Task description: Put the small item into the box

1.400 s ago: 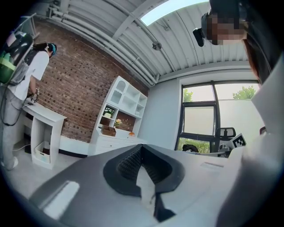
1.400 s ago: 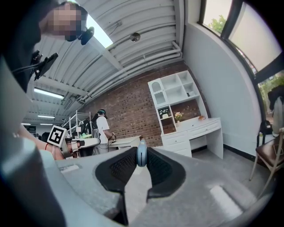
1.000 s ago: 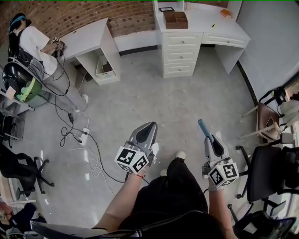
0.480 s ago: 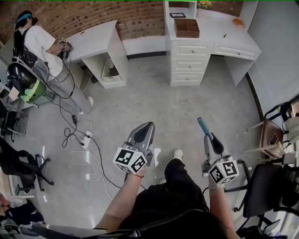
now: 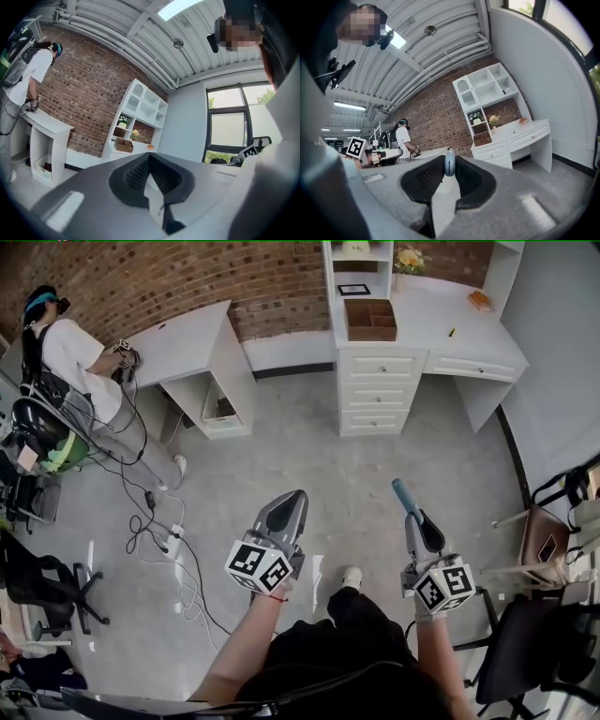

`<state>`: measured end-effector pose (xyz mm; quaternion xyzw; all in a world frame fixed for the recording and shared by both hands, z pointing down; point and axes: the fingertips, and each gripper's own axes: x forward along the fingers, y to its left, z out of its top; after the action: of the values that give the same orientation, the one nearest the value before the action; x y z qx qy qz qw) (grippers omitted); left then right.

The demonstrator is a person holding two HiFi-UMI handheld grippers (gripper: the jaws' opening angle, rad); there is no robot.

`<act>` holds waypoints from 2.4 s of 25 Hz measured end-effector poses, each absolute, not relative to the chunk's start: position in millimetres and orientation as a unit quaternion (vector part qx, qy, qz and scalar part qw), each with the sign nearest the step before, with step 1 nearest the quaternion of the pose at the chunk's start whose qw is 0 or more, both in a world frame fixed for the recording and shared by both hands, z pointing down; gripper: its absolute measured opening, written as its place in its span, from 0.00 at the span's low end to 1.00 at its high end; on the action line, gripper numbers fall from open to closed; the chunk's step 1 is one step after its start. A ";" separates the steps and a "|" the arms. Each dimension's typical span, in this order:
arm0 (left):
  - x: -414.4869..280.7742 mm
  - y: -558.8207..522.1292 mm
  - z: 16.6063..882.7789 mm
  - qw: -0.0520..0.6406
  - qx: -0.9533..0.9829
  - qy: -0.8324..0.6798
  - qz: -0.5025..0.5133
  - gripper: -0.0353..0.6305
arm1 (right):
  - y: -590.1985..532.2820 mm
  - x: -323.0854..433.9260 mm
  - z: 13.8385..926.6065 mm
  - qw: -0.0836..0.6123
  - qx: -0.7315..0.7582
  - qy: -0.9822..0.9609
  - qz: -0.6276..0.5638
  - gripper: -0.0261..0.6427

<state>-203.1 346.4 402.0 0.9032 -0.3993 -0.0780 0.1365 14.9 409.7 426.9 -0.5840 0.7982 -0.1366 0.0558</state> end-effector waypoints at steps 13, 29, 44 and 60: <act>-156.6 281.1 401.5 0.126 0.903 -0.405 -0.069 0.06 | 338.0 56.4 434.9 0.059 -0.568 0.808 -0.142 0.14; -126.4 225.3 384.9 0.113 0.901 -0.410 -0.081 0.06 | 276.7 84.9 427.8 0.059 -0.562 0.814 -0.136 0.14; -74.8 154.8 395.1 0.127 0.920 -0.365 -0.061 0.06 | 223.7 125.1 436.3 0.062 -0.598 0.785 -0.150 0.14; -47.2 36.1 393.8 0.137 0.927 -0.344 -0.064 0.06 | 119.9 146.1 432.8 0.048 -0.614 0.773 -0.151 0.14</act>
<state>-47.2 36.1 393.8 0.9266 -0.3444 -0.0638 0.1367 146.1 119.9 432.8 -0.6141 0.7732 -0.1507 0.0479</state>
